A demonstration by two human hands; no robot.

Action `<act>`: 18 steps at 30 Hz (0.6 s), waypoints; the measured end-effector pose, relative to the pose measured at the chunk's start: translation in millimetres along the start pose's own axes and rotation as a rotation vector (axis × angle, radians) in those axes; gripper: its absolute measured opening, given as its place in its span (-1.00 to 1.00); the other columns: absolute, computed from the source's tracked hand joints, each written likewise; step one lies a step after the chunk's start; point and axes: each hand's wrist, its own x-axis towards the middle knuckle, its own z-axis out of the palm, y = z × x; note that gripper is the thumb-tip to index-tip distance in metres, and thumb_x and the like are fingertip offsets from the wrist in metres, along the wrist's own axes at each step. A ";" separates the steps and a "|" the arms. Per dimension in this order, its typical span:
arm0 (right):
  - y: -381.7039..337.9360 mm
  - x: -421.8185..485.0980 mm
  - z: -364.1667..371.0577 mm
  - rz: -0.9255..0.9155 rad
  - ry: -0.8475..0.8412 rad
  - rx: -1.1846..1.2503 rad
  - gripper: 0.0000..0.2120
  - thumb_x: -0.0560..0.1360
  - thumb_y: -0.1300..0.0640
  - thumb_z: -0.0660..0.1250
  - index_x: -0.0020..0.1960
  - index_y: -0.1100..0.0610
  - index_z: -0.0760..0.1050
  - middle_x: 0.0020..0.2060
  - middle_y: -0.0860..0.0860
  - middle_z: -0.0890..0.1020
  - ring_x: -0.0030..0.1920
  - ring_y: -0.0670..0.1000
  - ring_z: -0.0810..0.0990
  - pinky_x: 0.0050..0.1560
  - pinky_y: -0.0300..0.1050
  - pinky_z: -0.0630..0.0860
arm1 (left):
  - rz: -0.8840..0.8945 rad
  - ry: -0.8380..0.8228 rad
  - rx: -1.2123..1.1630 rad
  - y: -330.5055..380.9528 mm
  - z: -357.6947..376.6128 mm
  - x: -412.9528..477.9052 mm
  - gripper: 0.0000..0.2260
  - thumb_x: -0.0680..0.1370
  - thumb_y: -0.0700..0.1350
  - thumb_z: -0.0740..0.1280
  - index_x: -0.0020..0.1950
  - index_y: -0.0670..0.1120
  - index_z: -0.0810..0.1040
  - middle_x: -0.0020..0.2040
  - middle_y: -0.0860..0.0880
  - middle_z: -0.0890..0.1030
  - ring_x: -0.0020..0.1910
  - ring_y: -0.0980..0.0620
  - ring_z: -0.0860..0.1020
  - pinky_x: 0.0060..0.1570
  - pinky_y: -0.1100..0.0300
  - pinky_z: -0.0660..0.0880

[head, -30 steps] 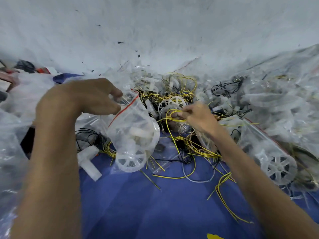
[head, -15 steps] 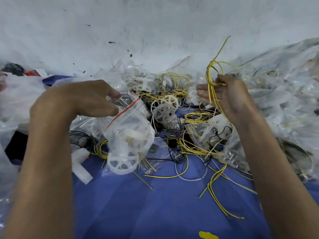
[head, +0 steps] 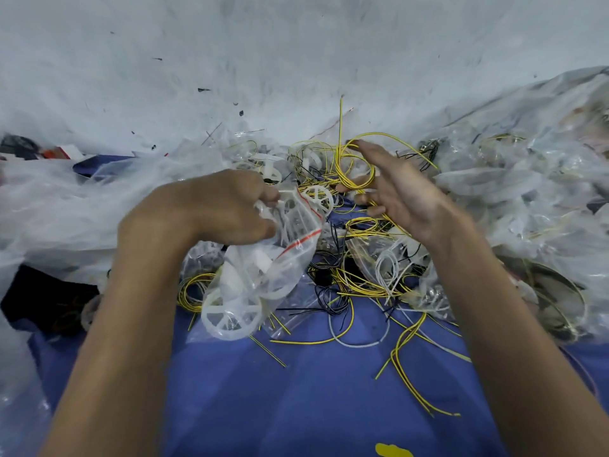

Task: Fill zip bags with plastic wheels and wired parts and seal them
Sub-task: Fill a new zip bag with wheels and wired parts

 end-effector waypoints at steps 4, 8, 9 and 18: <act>-1.7 -2.6 4.1 -0.050 -0.092 0.031 -0.76 0.61 -0.11 0.02 0.18 -0.08 0.37 -0.21 0.05 0.64 -0.37 -0.07 0.36 -0.48 -0.27 0.16 | 0.027 0.044 0.040 19.2 5.9 4.5 -0.63 0.51 0.03 0.30 0.29 -0.06 0.46 0.26 -0.05 0.47 0.24 -0.03 0.41 0.19 0.17 0.38; -2.0 -5.9 5.2 -0.088 -0.208 0.101 -0.77 0.63 0.11 0.03 0.18 -0.07 0.41 -0.24 0.06 0.65 -0.40 -0.07 0.40 -0.51 -0.34 0.20 | 0.019 0.036 0.044 27.8 10.0 7.8 -0.55 0.49 0.11 0.31 0.32 -0.06 0.44 0.30 -0.02 0.43 0.27 -0.01 0.39 0.16 0.19 0.36; -1.9 -6.5 5.1 -0.090 -0.223 0.110 -0.75 0.63 0.14 0.04 0.20 -0.05 0.41 -0.26 0.05 0.65 -0.41 -0.07 0.42 -0.51 -0.35 0.24 | 0.012 0.037 0.032 28.7 10.4 8.0 -0.53 0.48 0.14 0.32 0.31 -0.07 0.45 0.29 -0.01 0.44 0.25 -0.01 0.40 0.12 0.20 0.36; -5.6 -18.4 8.4 -0.099 -0.396 0.028 -0.74 0.39 0.10 0.24 0.06 0.08 0.50 -0.18 -0.02 0.63 -0.29 -0.06 0.60 -0.29 -0.22 0.36 | -0.024 0.130 -0.112 32.6 6.0 3.0 -0.65 0.40 0.07 0.42 0.12 -0.03 0.56 0.12 -0.02 0.58 0.08 -0.01 0.51 0.11 0.11 0.46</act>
